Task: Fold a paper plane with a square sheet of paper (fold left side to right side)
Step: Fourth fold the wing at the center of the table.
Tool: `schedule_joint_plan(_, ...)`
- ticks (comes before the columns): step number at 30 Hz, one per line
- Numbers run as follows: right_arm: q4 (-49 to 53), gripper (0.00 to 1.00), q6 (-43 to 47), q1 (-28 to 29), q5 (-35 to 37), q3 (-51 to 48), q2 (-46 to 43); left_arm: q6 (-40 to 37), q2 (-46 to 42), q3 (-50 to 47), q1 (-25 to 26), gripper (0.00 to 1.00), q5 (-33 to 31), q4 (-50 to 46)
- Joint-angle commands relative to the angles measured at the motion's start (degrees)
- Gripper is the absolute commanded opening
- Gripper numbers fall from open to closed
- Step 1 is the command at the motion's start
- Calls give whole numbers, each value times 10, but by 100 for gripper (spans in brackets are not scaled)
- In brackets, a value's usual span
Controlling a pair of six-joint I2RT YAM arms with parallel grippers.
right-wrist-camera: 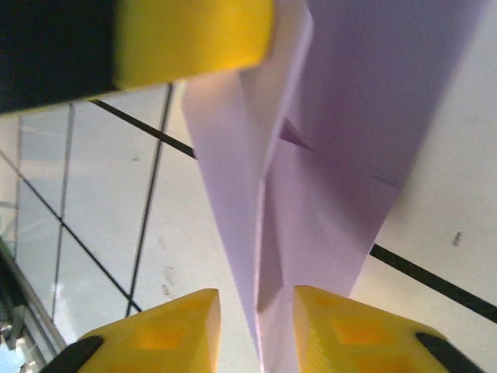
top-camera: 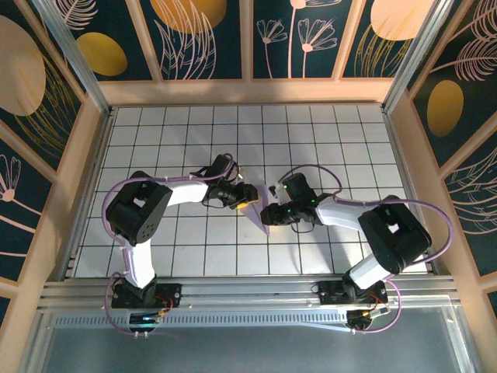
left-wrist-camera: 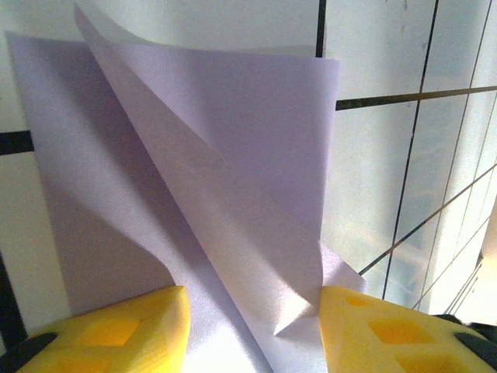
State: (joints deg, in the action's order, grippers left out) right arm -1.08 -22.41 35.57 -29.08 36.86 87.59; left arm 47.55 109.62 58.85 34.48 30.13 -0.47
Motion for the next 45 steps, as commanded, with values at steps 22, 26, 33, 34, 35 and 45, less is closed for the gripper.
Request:
schedule_joint_plan(22,-116,32,-49,-60,-82,35,78,-12,17,-7,-3,48,-42,-44)
schedule_joint_plan(26,-116,25,-49,-60,-82,35,87,-12,16,-8,-3,48,-42,-44)
schedule_joint_plan(33,-104,4,-47,-61,-75,37,91,-13,16,-8,-3,48,-41,-45)
schedule_joint_plan(34,-98,2,-45,-62,-70,37,90,-13,15,-8,-3,48,-42,-45)
schedule_joint_plan(35,-93,0,-42,-63,-65,37,90,-12,15,-9,-3,48,-42,-45)
schedule_joint_plan(45,-54,0,-27,-67,-30,43,93,-13,13,-12,-3,48,-43,-45)
